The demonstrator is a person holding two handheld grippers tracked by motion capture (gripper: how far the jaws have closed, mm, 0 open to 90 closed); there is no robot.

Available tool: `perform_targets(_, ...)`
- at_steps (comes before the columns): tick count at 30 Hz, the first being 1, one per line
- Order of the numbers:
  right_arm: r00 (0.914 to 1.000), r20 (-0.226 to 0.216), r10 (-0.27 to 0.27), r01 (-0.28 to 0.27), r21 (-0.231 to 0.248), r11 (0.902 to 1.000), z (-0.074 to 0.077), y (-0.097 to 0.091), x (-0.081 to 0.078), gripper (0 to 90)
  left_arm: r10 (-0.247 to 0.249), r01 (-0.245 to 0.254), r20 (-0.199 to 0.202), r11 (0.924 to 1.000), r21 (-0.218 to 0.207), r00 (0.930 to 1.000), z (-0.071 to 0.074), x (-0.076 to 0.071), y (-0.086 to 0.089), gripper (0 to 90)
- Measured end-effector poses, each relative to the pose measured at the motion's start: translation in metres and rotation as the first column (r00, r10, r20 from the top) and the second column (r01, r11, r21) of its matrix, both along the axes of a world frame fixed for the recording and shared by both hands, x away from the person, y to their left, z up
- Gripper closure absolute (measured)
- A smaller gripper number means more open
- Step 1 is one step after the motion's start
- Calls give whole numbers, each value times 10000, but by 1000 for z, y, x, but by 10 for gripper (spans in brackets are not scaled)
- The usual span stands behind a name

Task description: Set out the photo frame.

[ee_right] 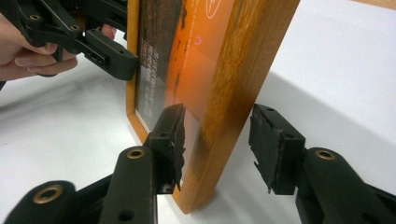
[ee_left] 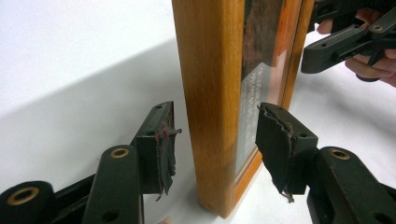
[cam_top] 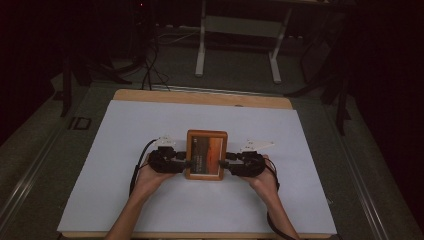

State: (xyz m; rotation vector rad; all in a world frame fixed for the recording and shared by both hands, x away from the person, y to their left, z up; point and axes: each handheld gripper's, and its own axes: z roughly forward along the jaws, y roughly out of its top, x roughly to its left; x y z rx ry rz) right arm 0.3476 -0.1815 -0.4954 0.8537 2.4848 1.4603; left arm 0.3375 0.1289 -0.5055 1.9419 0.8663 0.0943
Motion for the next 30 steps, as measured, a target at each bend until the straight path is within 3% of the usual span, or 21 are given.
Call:
perform_targets(6,9999,-13,-158,158,-115,9998,6,-8,-3,526,414,-415,116,9991,72,9991,3,-8,8,454)
perform_targets(14,9976,-234,-646,647,32,9979,10,-38,-11,497,1158,-1166,434,9931,159,9923,11,-21,23,441)
perform_targets(20,9892,-422,-1401,1415,338,9894,10,-63,-14,481,1740,-1743,556,9847,7,9832,15,-29,35,438)
perform_targets(25,9783,-470,-2017,2028,204,9790,8,-83,-15,473,2307,-2319,703,9727,87,9705,15,-37,45,438)
perform_targets(30,9697,-598,-2368,2367,-81,9715,2,-92,-12,465,2477,-2498,615,9678,300,9669,10,-39,51,437)
